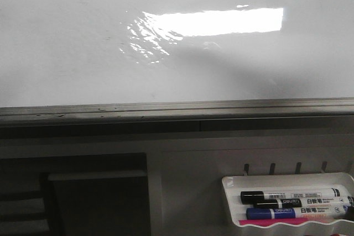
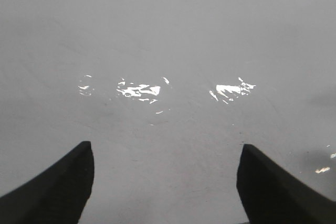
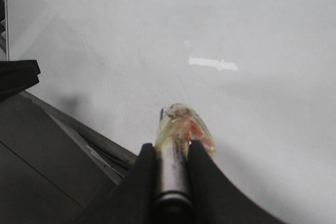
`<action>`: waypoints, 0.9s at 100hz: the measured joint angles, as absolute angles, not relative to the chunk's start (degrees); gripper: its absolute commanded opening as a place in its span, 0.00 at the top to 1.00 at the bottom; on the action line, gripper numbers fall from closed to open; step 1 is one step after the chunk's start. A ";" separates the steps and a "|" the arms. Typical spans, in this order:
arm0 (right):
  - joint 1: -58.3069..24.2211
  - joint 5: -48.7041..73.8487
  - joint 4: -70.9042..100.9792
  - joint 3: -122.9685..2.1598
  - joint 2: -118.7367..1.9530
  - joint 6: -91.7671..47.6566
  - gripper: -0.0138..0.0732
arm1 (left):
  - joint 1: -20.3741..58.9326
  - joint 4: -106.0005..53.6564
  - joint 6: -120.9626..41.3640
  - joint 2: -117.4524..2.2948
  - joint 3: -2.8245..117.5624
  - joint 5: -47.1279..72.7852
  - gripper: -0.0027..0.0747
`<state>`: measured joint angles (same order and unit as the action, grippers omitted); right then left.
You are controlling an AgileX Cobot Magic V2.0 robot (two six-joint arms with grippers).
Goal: Write number 7 on whiteboard
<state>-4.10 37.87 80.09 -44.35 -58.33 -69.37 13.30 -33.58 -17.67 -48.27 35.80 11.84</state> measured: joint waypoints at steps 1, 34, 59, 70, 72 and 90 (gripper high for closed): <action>-4.10 37.73 80.58 -44.35 -58.54 -69.74 0.91 | 13.30 -33.59 -17.67 -48.27 35.80 11.64 0.31; -7.01 35.35 91.57 -46.33 -68.95 -80.50 0.91 | 13.30 -34.54 -17.67 -48.27 35.80 10.20 0.31; -13.09 26.53 92.61 -48.10 -72.99 -82.81 0.91 | 13.30 -34.64 -17.64 -48.27 35.80 9.29 0.31; -14.47 23.24 92.74 -48.10 -73.89 -82.90 0.91 | 13.30 -34.64 -17.64 -48.27 35.80 9.29 0.31; -14.75 22.81 92.74 -48.10 -73.89 -82.90 0.91 | 13.30 -34.64 -17.64 -48.27 35.80 9.19 0.31; -15.46 19.37 92.83 -47.58 -72.60 -82.90 0.91 | 13.30 -34.64 -17.55 -48.27 35.80 9.07 0.31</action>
